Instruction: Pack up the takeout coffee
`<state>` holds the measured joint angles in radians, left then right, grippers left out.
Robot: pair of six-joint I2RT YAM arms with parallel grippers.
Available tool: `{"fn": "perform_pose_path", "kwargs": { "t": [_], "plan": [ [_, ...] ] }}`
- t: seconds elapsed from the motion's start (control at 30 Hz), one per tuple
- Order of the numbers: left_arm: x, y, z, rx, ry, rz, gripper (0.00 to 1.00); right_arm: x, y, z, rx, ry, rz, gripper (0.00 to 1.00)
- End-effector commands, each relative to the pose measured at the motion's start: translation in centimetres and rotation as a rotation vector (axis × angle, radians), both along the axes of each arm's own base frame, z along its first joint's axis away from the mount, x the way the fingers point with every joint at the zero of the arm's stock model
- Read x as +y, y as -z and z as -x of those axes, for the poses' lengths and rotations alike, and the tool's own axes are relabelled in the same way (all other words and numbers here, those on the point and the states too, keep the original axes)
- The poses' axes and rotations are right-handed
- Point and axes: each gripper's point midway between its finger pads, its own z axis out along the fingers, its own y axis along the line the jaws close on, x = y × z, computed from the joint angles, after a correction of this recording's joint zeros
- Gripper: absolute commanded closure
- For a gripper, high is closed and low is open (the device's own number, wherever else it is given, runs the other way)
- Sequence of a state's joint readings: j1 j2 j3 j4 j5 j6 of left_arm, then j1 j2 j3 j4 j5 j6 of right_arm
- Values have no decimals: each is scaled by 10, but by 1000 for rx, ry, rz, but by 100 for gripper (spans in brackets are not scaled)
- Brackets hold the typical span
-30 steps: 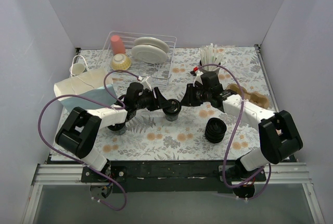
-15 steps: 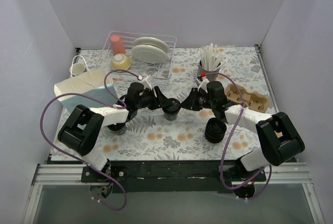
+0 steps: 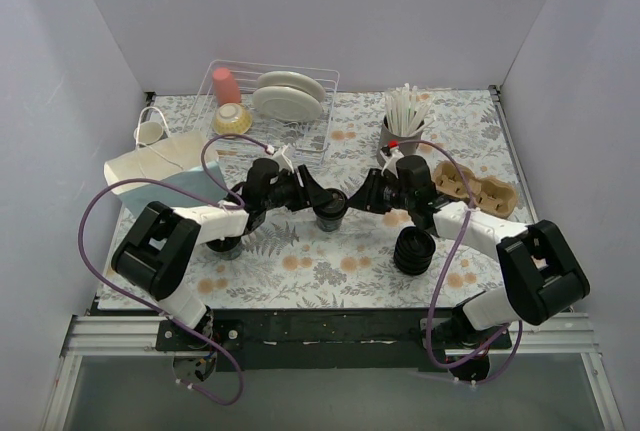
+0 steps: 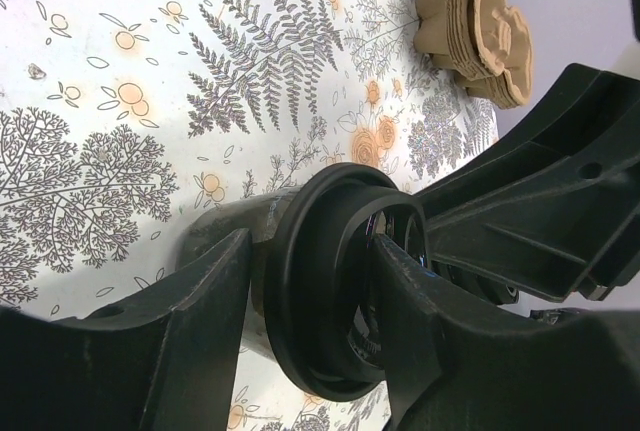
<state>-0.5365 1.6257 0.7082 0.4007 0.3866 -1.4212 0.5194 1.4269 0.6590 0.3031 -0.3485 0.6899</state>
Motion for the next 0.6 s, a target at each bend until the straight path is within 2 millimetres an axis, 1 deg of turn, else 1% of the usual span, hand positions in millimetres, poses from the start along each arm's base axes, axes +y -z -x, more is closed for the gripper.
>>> {"fn": "perform_pose_path", "kwargs": {
  "t": [0.0,0.07,0.1,0.17,0.2,0.23,0.27,0.37,0.4,0.47,0.5,0.53,0.57],
  "plan": [
    [53,113,84,411,23,-365,52,-4,-5,12,47,-46,121,65],
    [47,100,75,384,24,-351,51,-4,-25,3,0,-33,129,64],
    [47,97,74,385,24,-354,50,-8,-25,2,2,-18,156,62],
    [42,85,66,360,26,-340,48,-11,-34,-4,-29,-6,176,60],
    [41,82,66,358,28,-339,48,-12,-36,-4,-34,-8,182,59],
    [39,78,65,357,32,-328,45,-12,-39,-5,-47,-10,183,59],
    [35,70,60,338,32,-313,43,-12,-41,-5,-52,-10,186,58],
    [29,56,56,317,47,-288,38,-13,-47,-7,-71,-11,194,57],
    [25,48,51,305,50,-282,37,-14,-49,-7,-81,-11,197,57],
    [21,38,47,294,63,-270,35,-14,-55,-8,-105,-19,199,57],
    [17,27,41,271,66,-258,34,-14,-57,-8,-119,-25,200,57],
    [14,21,38,262,70,-250,33,-14,-61,-9,-134,-32,199,57],
    [12,15,35,249,74,-244,31,-15,-61,-8,-154,-49,212,57]
  ]
}}
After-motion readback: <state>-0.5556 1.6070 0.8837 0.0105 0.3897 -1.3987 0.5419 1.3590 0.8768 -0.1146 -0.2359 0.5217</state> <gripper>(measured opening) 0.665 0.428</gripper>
